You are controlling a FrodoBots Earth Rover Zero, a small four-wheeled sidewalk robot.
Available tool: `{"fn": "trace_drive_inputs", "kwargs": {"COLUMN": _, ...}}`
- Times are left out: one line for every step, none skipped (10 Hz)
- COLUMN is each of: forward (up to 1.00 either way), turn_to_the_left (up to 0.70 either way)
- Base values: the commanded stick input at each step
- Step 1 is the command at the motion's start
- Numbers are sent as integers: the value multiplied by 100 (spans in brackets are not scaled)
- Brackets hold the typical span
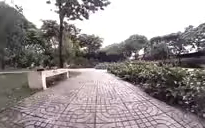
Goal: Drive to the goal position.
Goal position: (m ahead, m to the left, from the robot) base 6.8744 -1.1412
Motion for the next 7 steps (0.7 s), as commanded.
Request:
{"fn": "trace_drive_inputs", "kwargs": {"forward": 100, "turn_to_the_left": 0}}
{"fn": "trace_drive_inputs", "kwargs": {"forward": 100, "turn_to_the_left": 0}}
{"fn": "trace_drive_inputs", "kwargs": {"forward": 100, "turn_to_the_left": 0}}
{"fn": "trace_drive_inputs", "kwargs": {"forward": 100, "turn_to_the_left": 0}}
{"fn": "trace_drive_inputs", "kwargs": {"forward": 100, "turn_to_the_left": 0}}
{"fn": "trace_drive_inputs", "kwargs": {"forward": 100, "turn_to_the_left": 0}}
{"fn": "trace_drive_inputs", "kwargs": {"forward": 100, "turn_to_the_left": 0}}
